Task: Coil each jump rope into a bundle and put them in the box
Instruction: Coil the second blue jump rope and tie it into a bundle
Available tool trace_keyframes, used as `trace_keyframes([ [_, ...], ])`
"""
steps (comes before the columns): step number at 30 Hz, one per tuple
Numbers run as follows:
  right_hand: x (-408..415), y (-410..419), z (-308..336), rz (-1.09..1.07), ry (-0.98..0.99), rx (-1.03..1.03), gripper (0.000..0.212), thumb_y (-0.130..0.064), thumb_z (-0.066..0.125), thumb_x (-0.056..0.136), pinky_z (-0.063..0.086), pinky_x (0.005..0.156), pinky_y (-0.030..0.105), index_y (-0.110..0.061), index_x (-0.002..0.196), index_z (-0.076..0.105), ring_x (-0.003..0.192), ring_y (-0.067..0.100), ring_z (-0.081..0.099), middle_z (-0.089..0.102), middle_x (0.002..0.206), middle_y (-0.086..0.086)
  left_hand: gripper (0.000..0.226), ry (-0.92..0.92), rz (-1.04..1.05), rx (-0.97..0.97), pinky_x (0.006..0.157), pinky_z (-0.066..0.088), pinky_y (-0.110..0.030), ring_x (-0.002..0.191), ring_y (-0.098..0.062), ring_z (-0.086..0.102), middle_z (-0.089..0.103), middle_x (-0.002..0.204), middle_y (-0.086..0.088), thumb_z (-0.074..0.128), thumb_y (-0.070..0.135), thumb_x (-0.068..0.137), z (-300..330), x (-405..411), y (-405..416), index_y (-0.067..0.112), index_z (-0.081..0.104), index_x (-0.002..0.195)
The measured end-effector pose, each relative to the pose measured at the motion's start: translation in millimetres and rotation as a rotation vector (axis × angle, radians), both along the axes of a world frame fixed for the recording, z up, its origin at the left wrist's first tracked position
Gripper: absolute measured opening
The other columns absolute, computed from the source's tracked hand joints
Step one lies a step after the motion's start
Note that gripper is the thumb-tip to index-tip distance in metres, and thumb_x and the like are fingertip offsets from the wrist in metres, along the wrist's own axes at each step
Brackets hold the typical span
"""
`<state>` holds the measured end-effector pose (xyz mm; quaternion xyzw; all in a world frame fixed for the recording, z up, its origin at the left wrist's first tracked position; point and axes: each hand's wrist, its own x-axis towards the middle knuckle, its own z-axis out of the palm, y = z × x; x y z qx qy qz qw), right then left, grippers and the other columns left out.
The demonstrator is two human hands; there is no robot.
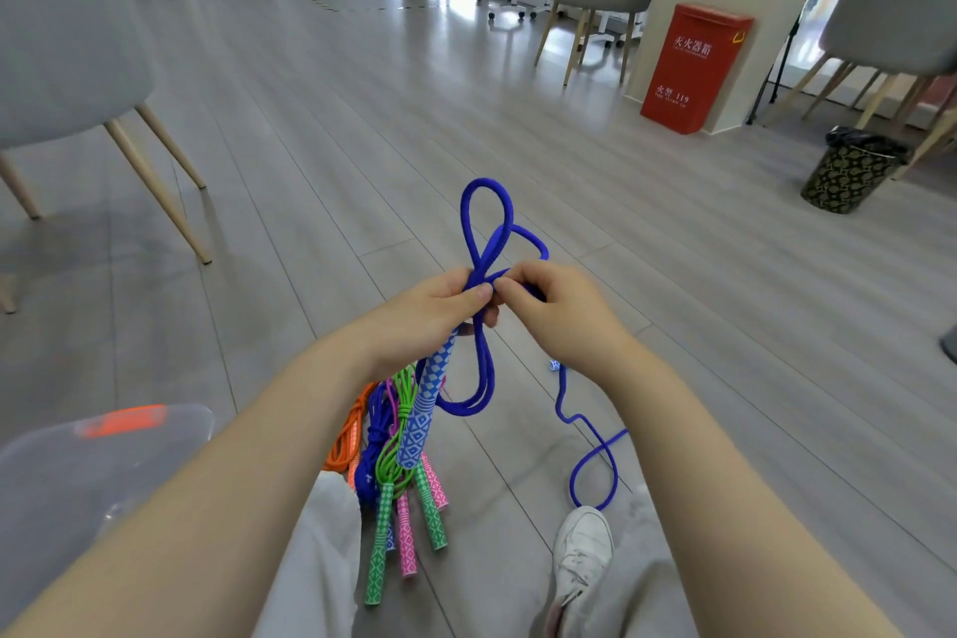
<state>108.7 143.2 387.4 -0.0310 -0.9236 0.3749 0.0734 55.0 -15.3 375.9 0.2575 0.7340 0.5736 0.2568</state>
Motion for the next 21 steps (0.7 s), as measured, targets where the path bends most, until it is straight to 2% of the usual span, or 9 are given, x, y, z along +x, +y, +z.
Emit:
trace_keyframes([
  [2, -0.5, 2.9, 0.2, 0.007, -0.038, 0.004, 0.023, -0.040, 0.052, 0.095, 0.044, 0.063, 0.028, -0.026, 0.086, 0.068, 0.062, 0.006, 0.049, 0.059, 0.068, -0.008, 0.020, -0.046, -0.022, -0.007, 0.094, 0.049, -0.033, 0.091, -0.013, 0.064, 0.057, 0.080, 0.003, 0.040, 0.025, 0.103, -0.2, -1.1, -1.2, 0.020, 0.060, 0.103],
  [4, 0.4, 7.3, 2.1, 0.025, -0.100, -0.003, 0.024, -0.043, 0.056, 0.092, 0.047, 0.065, 0.033, -0.026, 0.082, 0.069, 0.062, 0.008, 0.049, 0.059, 0.067, -0.005, 0.020, -0.077, -0.074, -0.031, 0.086, 0.050, -0.027, 0.085, -0.012, 0.062, 0.051, 0.076, 0.004, 0.038, 0.022, 0.103, 1.4, 0.2, -1.2, 0.018, 0.057, 0.102],
  [6, 3.3, 13.7, 5.9, 0.027, -0.123, -0.011, 0.029, -0.046, 0.059, 0.089, 0.044, 0.060, 0.031, -0.023, 0.077, 0.070, 0.056, 0.005, 0.045, 0.056, 0.059, -0.008, 0.020, -0.043, -0.064, -0.081, 0.076, 0.050, -0.022, 0.079, -0.011, 0.059, 0.049, 0.075, 0.004, 0.037, 0.020, 0.103, 2.8, 1.9, -0.4, 0.016, 0.057, 0.103],
  [8, 6.1, 22.5, 9.6, -0.006, -0.116, -0.011, 0.036, -0.048, 0.058, 0.090, 0.035, 0.053, 0.023, -0.017, 0.075, 0.069, 0.047, 0.004, 0.039, 0.045, 0.047, -0.013, 0.020, 0.021, 0.041, -0.111, 0.076, 0.047, -0.027, 0.076, -0.012, 0.056, 0.050, 0.077, 0.002, 0.039, 0.020, 0.103, 2.2, -1.0, -0.1, 0.013, 0.058, 0.102],
  [10, 9.1, 33.7, 12.9, -0.060, -0.082, -0.010, 0.040, -0.048, 0.057, 0.091, 0.030, 0.052, 0.023, -0.014, 0.074, 0.068, 0.044, 0.006, 0.034, 0.039, 0.044, -0.011, 0.018, 0.054, 0.180, -0.096, 0.077, 0.043, -0.032, 0.071, -0.014, 0.052, 0.050, 0.079, -0.001, 0.040, 0.018, 0.102, 0.9, -9.1, -2.6, 0.014, 0.057, 0.095],
  [15, 16.6, 67.4, 17.3, -0.209, -0.028, -0.107, 0.032, -0.032, 0.051, 0.091, 0.033, 0.062, 0.031, -0.014, 0.071, 0.068, 0.059, 0.017, 0.039, 0.043, 0.061, 0.002, 0.024, 0.053, 0.642, 0.081, 0.068, 0.041, -0.031, 0.060, -0.016, 0.047, 0.048, 0.070, 0.001, 0.039, 0.015, 0.101, 2.7, -36.4, -17.4, 0.018, 0.051, 0.081],
  [17, 18.0, 74.8, 18.5, -0.266, 0.003, -0.165, 0.031, -0.024, 0.047, 0.090, 0.033, 0.062, 0.032, -0.015, 0.071, 0.069, 0.061, 0.018, 0.039, 0.045, 0.060, -0.002, 0.024, -0.017, 0.822, 0.219, 0.064, 0.041, -0.027, 0.058, -0.014, 0.044, 0.047, 0.068, 0.003, 0.037, 0.016, 0.100, 4.4, -42.8, -23.1, 0.018, 0.051, 0.081],
  [19, 16.3, 73.2, 18.6, -0.274, 0.054, -0.230, 0.030, -0.017, 0.046, 0.090, 0.034, 0.062, 0.031, -0.018, 0.073, 0.070, 0.063, 0.017, 0.042, 0.050, 0.062, -0.004, 0.023, -0.134, 0.869, 0.344, 0.064, 0.043, -0.028, 0.055, -0.012, 0.042, 0.045, 0.065, 0.004, 0.037, 0.016, 0.100, 5.3, -45.3, -25.2, 0.017, 0.051, 0.082],
  [21, 13.3, 61.6, 17.1, -0.229, 0.091, -0.290, 0.030, -0.014, 0.047, 0.091, 0.033, 0.062, 0.029, -0.021, 0.074, 0.070, 0.062, 0.015, 0.042, 0.050, 0.065, -0.004, 0.019, -0.248, 0.819, 0.409, 0.062, 0.043, -0.028, 0.052, -0.012, 0.041, 0.044, 0.062, 0.003, 0.039, 0.014, 0.099, 5.5, -42.5, -22.3, 0.015, 0.050, 0.083],
])
